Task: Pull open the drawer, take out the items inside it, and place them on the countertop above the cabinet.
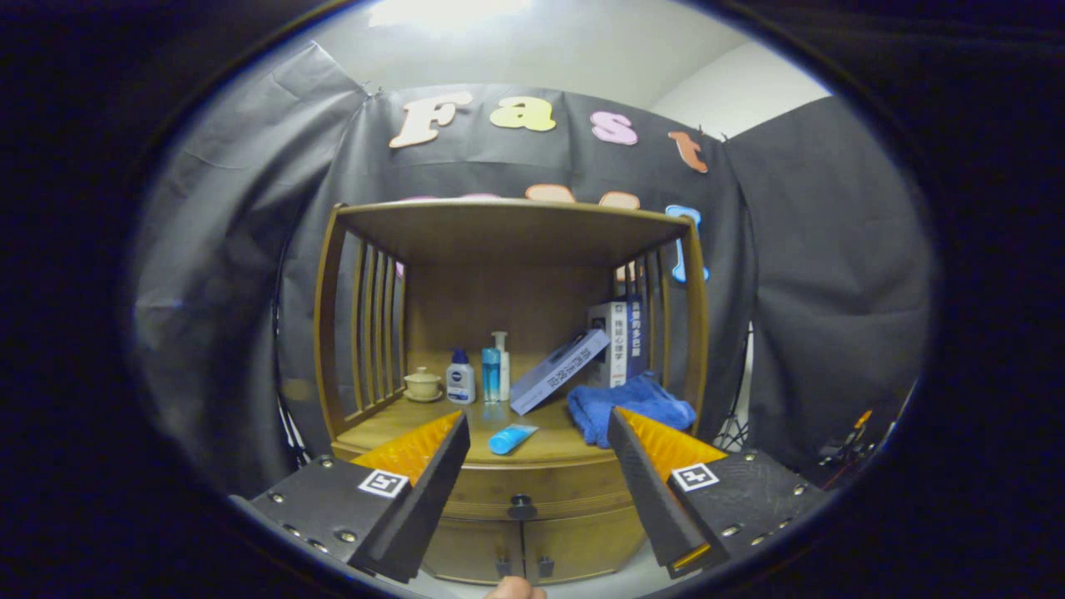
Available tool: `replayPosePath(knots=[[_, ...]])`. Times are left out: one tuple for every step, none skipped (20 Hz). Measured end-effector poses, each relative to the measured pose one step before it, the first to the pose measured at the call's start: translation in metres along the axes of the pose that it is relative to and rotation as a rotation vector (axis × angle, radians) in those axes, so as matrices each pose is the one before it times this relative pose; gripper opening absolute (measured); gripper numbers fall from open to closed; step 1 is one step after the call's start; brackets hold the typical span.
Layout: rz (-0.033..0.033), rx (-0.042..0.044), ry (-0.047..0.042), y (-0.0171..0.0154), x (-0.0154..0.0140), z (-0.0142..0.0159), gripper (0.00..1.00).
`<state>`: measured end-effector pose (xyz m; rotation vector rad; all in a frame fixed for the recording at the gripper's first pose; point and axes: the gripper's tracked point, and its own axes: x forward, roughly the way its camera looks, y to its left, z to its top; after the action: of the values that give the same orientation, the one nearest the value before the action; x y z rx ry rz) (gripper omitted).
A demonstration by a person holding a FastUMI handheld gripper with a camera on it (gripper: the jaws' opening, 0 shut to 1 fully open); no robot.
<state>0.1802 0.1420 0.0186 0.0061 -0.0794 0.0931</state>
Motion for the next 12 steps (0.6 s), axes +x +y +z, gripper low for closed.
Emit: replayPosePath(knots=[[-0.00866,-0.00436,-0.00757,-0.00326,-0.00454,0.00336,0.99],[-0.00739,-0.00146,-0.00924,-0.00429,-0.00437,0.00420,0.99],[-0.00789,0.00201,-0.00675,-0.00255,-0.00424,0.00245,0.99],[-0.00777,0.00293,-0.00384,-0.00367,-0.00186,0.00173,0.99],[-0.00671,0.00399,-0.00288,-0.00343,-0.00249,0.00142,0.99],[-0.00552,0.00248,-0.00358,-0.00266,-0.00175,0.00070,0.99],[-0.00613,0.00146,-0.00256,-0.00307,-0.00148,0.00108,0.99],[-0.00527,0.00099,0.00224,-0.00297,-0.00186,-0.00006,0.99],[-0.00280,0.00045,0.00197,-0.00145,-0.00157,-0.00007,0.99],[-0.00088,-0.00009,0.00252,-0.00115,0.00017,-0.00012,0.99],[0.00155,-0.00028,-0.00253,0.00011,0.00010,0.00092,0.99],[0.00046,-0.00076,-0.00435,-0.00082,-0.00078,0.00222,0.99]])
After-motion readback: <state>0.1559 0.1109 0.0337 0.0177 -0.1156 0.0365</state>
